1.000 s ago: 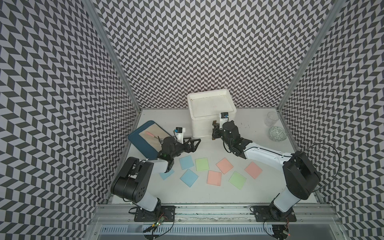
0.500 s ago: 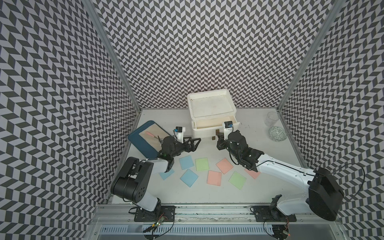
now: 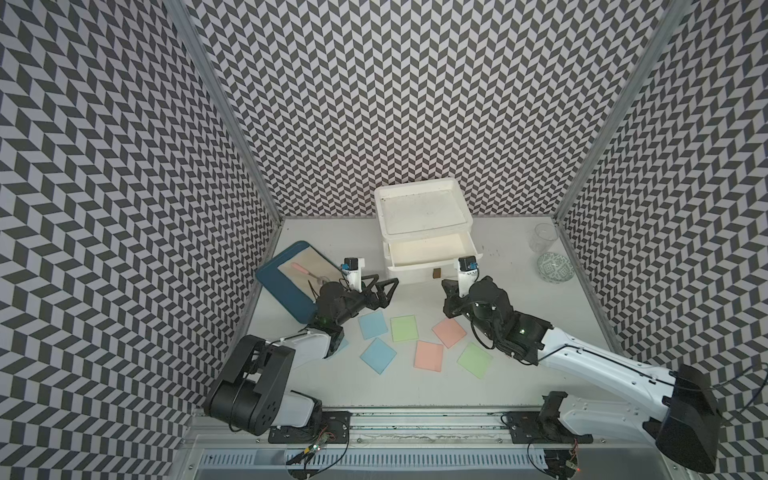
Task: Please put the sticky notes in the drawer by color
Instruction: Open the drawer in the storage box.
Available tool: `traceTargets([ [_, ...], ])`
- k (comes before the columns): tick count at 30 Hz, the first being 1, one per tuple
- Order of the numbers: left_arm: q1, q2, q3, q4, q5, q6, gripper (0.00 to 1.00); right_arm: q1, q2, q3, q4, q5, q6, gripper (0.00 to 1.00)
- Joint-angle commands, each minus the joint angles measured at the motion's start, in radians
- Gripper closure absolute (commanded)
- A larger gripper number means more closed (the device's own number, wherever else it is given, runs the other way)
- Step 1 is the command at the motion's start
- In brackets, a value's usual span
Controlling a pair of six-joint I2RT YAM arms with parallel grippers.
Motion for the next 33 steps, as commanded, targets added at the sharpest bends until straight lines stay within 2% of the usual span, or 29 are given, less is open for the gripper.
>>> traceTargets([
  [1,-0.004,-0.070,-0.036,0.070,-0.073,0.014,0.01,0.012,-0.028,-0.020,-0.017,0.024,0.021,0.96],
  [5,-0.013,-0.140,-0.076,0.082,-0.126,0.024,0.01,0.012,-0.048,-0.024,-0.007,0.041,0.014,0.90],
  [10,-0.020,-0.199,-0.105,0.072,-0.178,0.035,0.00,-0.018,-0.104,-0.057,-0.007,0.111,0.023,0.68],
  [12,-0.024,-0.208,-0.105,0.069,-0.178,0.038,0.00,-0.094,-0.143,-0.089,-0.045,0.047,0.075,0.59],
  [15,-0.033,-0.206,-0.095,0.057,-0.177,0.052,0.00,-0.267,-0.218,-0.168,-0.106,-0.100,0.165,0.48],
  [18,-0.034,-0.216,-0.076,0.011,-0.197,0.075,0.00,-0.382,-0.265,-0.236,-0.175,-0.104,0.244,0.31],
  [20,-0.036,-0.232,-0.091,0.019,-0.210,0.074,0.00,-0.405,-0.265,-0.244,-0.255,-0.037,0.309,0.07],
  [21,-0.037,-0.240,-0.095,0.019,-0.214,0.072,0.00,-0.410,-0.260,-0.244,-0.286,-0.021,0.338,0.00],
  [24,-0.042,-0.258,-0.105,0.016,-0.230,0.074,0.00,-0.422,-0.234,-0.263,-0.339,-0.057,0.424,0.00],
  [29,-0.047,-0.269,-0.108,0.009,-0.243,0.081,0.01,-0.443,-0.166,-0.305,-0.409,-0.185,0.620,0.00],
  [33,-0.057,-0.295,-0.114,-0.003,-0.264,0.092,0.00,-0.446,-0.156,-0.306,-0.497,-0.172,0.673,0.00],
])
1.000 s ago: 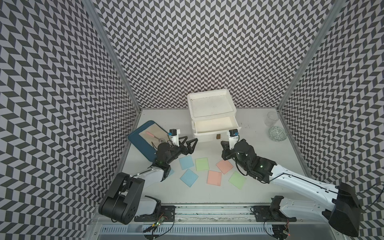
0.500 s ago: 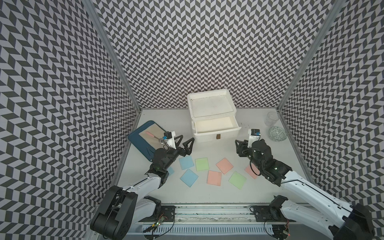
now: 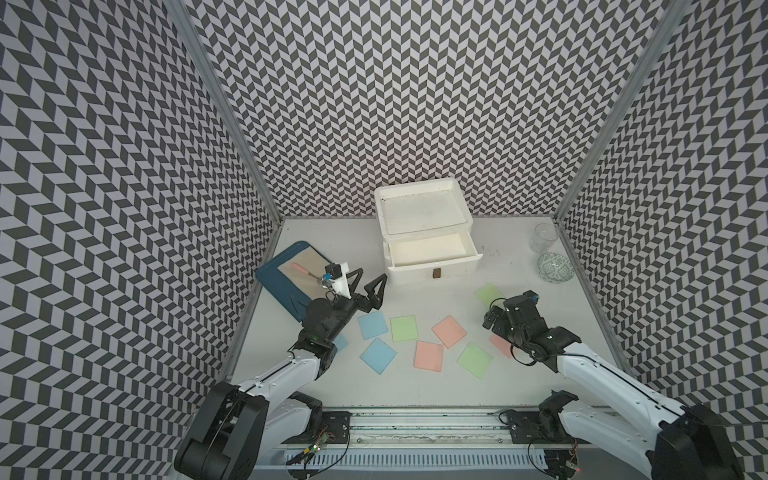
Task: Please put the sticky notes in the drawer by color
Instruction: Open the drawer in the storage box, then pick up the sticky notes from the center of the board.
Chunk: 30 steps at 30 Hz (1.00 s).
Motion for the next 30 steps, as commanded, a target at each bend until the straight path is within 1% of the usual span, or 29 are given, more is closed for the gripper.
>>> traceTargets([
  [1,-0.012,-0.032,-0.013,-0.014,-0.028,0.027,0.01,-0.006,-0.007,0.007,-0.097,0.013,0.112,0.00],
  [4,-0.019,-0.036,-0.013,-0.016,-0.035,0.031,0.01,-0.007,-0.035,0.022,-0.157,0.075,0.141,0.00],
  [7,-0.028,-0.033,-0.006,-0.019,-0.036,0.038,0.00,-0.010,-0.041,0.050,-0.211,0.108,0.146,0.00],
  [11,-0.033,-0.040,-0.001,-0.023,-0.040,0.041,0.00,-0.021,0.015,0.080,-0.230,0.094,0.122,0.01],
  [14,-0.035,-0.051,0.004,-0.033,-0.039,0.048,0.01,-0.039,0.117,0.104,-0.202,0.063,0.066,0.01],
  [17,-0.035,-0.055,0.002,-0.036,-0.041,0.049,0.00,-0.049,0.214,0.130,-0.158,0.019,0.021,0.01],
  [22,-0.034,-0.067,0.003,-0.041,-0.046,0.052,0.01,-0.068,0.306,0.113,-0.120,-0.069,0.000,0.01],
  [27,-0.035,-0.077,-0.004,-0.045,-0.056,0.051,0.01,-0.095,0.306,0.059,-0.110,-0.079,-0.003,0.02],
  [30,-0.035,-0.081,-0.002,-0.045,-0.055,0.052,0.00,-0.116,0.297,0.042,-0.102,-0.084,-0.022,0.05],
])
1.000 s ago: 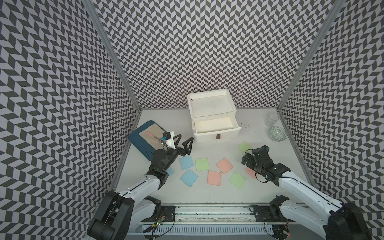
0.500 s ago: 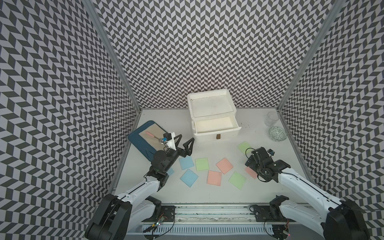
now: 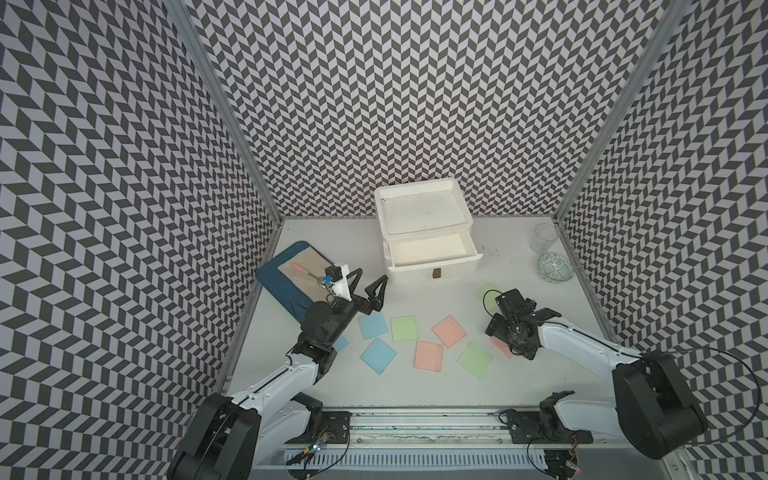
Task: Please put the sticky notes in the drawer by color
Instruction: Pick up the sticky notes from the center of the board.
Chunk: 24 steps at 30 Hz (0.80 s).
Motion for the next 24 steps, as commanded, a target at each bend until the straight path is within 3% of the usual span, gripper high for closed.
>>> traceTargets([
  [1,-0.004,-0.017,0.002,-0.004,-0.008,0.015,0.00,-0.023,0.010,-0.055,0.036,-0.053,-0.023,0.07],
  [6,-0.004,-0.014,-0.002,0.002,-0.008,0.015,0.01,-0.024,0.016,-0.049,0.053,-0.065,-0.045,0.16],
  [17,-0.005,-0.022,-0.007,0.005,-0.008,0.014,0.01,-0.004,0.008,-0.021,0.029,-0.045,-0.074,0.07],
  [24,-0.006,-0.025,-0.010,0.010,-0.006,0.015,0.01,0.048,0.028,-0.019,0.025,-0.026,-0.046,0.08],
])
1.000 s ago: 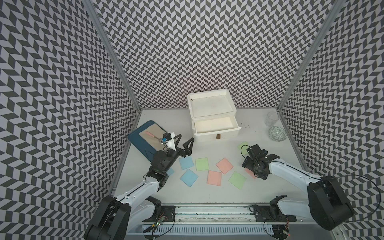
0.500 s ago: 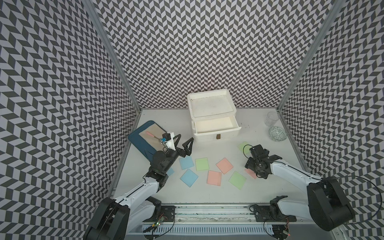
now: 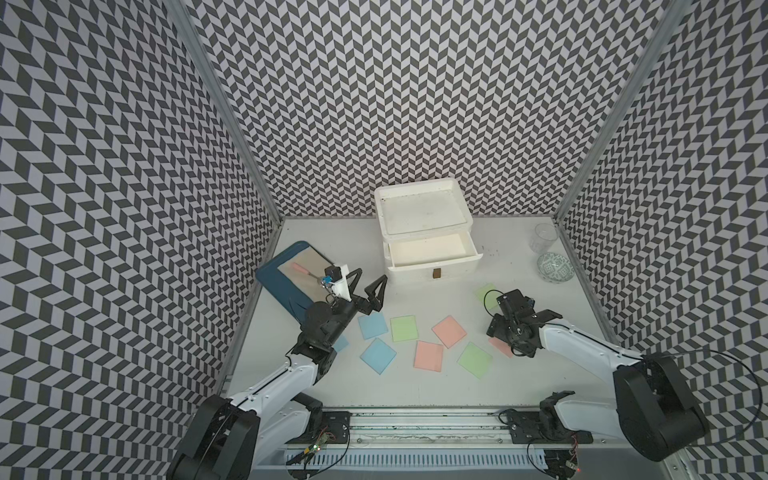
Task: Please put the sticky notes in the drawer by color
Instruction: Pick up the sticky notes from the center of the board.
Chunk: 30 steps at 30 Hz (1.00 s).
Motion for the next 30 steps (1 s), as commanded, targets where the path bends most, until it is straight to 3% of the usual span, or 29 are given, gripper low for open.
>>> traceTargets([
  [1,-0.005,-0.025,-0.010,0.014,-0.006,0.014,0.01,0.046,0.035,-0.004,-0.006,-0.023,0.024,0.09],
  [4,-0.006,-0.028,-0.011,0.014,-0.006,0.015,0.00,0.109,0.057,0.010,-0.029,0.027,0.034,0.09],
  [15,-0.006,-0.033,-0.013,0.020,-0.001,0.015,0.00,0.125,0.033,-0.034,-0.012,0.013,0.042,0.21],
  [30,-0.040,-0.044,0.001,0.000,-0.003,0.045,0.01,0.176,-0.334,0.064,0.043,0.189,0.000,0.33],
])
